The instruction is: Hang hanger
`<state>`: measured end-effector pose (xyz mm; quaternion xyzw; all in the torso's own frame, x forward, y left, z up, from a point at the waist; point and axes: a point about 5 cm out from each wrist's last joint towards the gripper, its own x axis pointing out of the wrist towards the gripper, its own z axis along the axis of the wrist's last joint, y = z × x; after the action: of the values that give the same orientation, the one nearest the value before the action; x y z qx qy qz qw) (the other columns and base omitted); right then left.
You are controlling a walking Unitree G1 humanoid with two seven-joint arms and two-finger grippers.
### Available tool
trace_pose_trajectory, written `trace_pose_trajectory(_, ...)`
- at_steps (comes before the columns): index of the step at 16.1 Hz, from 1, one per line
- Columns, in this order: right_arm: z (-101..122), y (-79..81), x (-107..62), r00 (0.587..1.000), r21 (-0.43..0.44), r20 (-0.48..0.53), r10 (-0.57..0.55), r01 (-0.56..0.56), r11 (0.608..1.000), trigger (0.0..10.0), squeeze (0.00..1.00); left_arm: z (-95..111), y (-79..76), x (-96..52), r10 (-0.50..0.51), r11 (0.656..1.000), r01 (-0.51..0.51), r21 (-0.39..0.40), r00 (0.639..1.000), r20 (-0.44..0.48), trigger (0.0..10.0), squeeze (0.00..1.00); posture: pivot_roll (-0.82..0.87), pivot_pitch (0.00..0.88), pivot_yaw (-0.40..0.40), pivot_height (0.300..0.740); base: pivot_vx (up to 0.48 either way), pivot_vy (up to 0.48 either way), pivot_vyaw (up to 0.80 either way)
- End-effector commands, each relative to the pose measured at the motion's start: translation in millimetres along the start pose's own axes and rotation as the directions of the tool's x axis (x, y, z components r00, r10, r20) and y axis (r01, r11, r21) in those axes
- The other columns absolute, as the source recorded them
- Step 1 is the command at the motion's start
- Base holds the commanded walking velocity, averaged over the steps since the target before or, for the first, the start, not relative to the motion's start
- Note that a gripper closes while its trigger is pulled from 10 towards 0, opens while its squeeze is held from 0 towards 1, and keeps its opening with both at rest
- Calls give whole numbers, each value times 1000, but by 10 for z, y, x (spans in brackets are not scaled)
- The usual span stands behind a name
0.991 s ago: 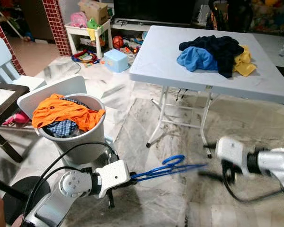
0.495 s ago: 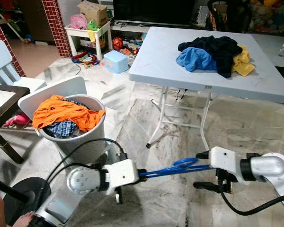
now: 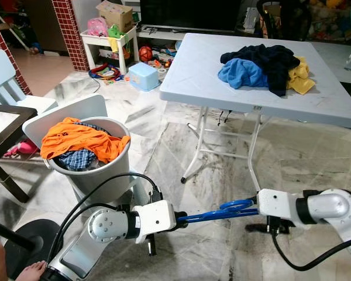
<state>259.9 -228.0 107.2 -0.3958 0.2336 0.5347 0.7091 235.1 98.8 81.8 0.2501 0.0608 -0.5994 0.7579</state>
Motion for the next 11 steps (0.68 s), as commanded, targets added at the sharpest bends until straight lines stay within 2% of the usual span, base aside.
trace_pose_trajectory(1, -3, -29, -18, 1000, -24, -14, -2, 2, 1000, 0, 0, -3, -14, 7, -18, 1000, 18, 15, 1000, -6, 10000, 0, -50, 7, -16, 740, 0, 0, 0)
trace_pose_trajectory(6, 3, -75, -21, 1000, -66, -18, 0, -1, 998, 0, 0, -31, -36, 21, -25, 1000, 25, 13, 1000, -8, 10000, 0, -51, 7, -15, 740, 0, 0, 0)
trace_pose_trajectory(11, 4, -62, -45, 1000, -71, -13, 24, -25, 997, 0, 0, -67, -62, 34, -27, 1000, 27, 9, 1000, -13, 10000, 0, -51, 2, -15, 740, 0, 0, 0)
